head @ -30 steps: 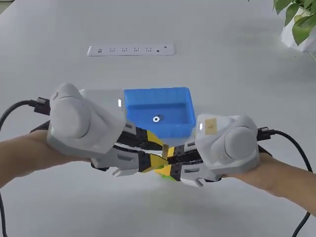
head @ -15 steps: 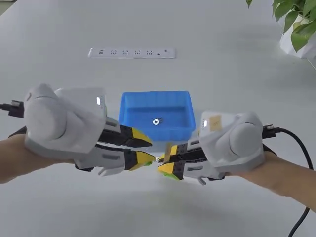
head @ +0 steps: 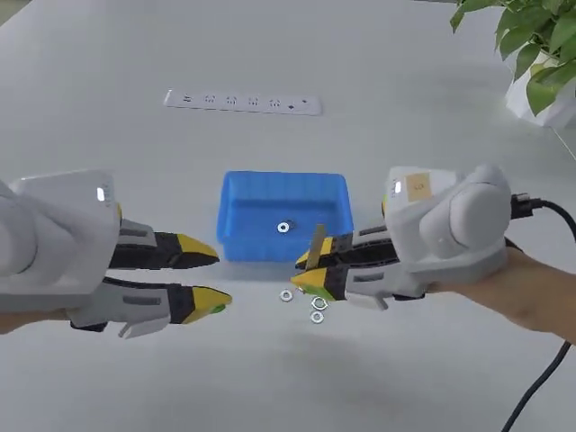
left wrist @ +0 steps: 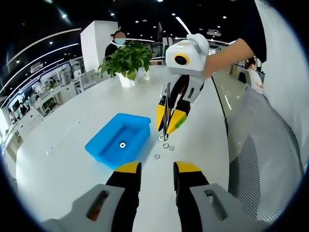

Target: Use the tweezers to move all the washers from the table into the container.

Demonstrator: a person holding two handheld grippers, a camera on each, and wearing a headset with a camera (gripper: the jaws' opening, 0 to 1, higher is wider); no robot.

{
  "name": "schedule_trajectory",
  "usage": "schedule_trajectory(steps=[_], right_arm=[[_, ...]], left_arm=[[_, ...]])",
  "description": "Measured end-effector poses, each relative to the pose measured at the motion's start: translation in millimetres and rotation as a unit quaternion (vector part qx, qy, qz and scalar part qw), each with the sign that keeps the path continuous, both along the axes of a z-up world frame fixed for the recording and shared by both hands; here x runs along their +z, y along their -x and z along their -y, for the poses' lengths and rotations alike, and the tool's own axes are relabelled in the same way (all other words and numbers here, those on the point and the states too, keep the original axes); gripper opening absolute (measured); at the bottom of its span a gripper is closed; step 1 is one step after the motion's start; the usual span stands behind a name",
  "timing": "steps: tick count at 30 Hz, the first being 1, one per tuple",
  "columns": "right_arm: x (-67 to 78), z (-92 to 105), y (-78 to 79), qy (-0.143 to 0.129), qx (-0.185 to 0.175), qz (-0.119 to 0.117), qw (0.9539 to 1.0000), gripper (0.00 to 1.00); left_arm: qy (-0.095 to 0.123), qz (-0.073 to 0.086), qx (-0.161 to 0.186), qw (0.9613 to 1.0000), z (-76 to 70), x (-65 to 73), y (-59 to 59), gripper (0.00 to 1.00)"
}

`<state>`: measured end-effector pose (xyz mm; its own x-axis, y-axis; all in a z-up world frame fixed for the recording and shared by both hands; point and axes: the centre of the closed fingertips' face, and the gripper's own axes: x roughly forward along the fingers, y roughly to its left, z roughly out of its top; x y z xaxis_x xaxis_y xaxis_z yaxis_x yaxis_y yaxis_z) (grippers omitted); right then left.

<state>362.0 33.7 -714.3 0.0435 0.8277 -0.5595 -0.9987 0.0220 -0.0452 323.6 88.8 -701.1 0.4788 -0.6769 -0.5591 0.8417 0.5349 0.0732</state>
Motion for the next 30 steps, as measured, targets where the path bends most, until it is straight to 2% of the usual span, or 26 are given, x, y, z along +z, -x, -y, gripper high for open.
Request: schedule_trajectory(steps=[1,6,10,16,17,19,21,25,30], right_arm=[[2.9,-0.2,-0.9,0.0,0.002,0.001,1.0,0.1],[21.8,-2.1,-3.0,-0.003,0.012,0.007,0.9999,0.1],[30.4,-4.0,-4.4,-0.003,0.02,0.012,0.9997,0.1],[43.9,-8.2,-13.7,-0.005,0.023,0.024,0.9994,0.1],[46.6,-9.8,-17.5,-0.004,0.025,0.029,0.9993,0.1],[48.8,-11.2,-24.8,-0.005,0.022,0.034,0.9992,0.1],[49.5,-12.7,-32.5,-0.006,0.018,0.036,0.9992,0.1],[42.5,-14.6,-50.3,0.001,0.01,0.038,0.9992,0.1],[30.0,-17.6,-69.9,0.007,-0.003,0.039,0.9992,0.1]], left_arm=[[0.003,-0.005,0.008,0.9999,-2.6,0.1,0.4,0.35],[0.015,-0.005,0.029,0.9994,-11.2,1.6,1.2,0.42],[0.023,-0.006,0.052,0.9984,-20.7,1.1,2.3,0.5],[0.021,-0.011,0.073,0.9971,-30.4,-2.8,7.2,0.62],[0.006,-0.012,0.08,0.9967,-34.9,-6.9,8.5,0.63],[0.002,-0.014,0.084,0.9964,-37.1,-8.9,10.2,0.65],[0.01,-0.024,0.094,0.9952,-37.8,-9.5,11.7,0.66],[0.021,-0.024,0.099,0.9946,-36.4,-10.9,14.0,0.73],[0.012,-0.038,0.104,0.9938,-39.5,-20.1,16.7,0.79]])
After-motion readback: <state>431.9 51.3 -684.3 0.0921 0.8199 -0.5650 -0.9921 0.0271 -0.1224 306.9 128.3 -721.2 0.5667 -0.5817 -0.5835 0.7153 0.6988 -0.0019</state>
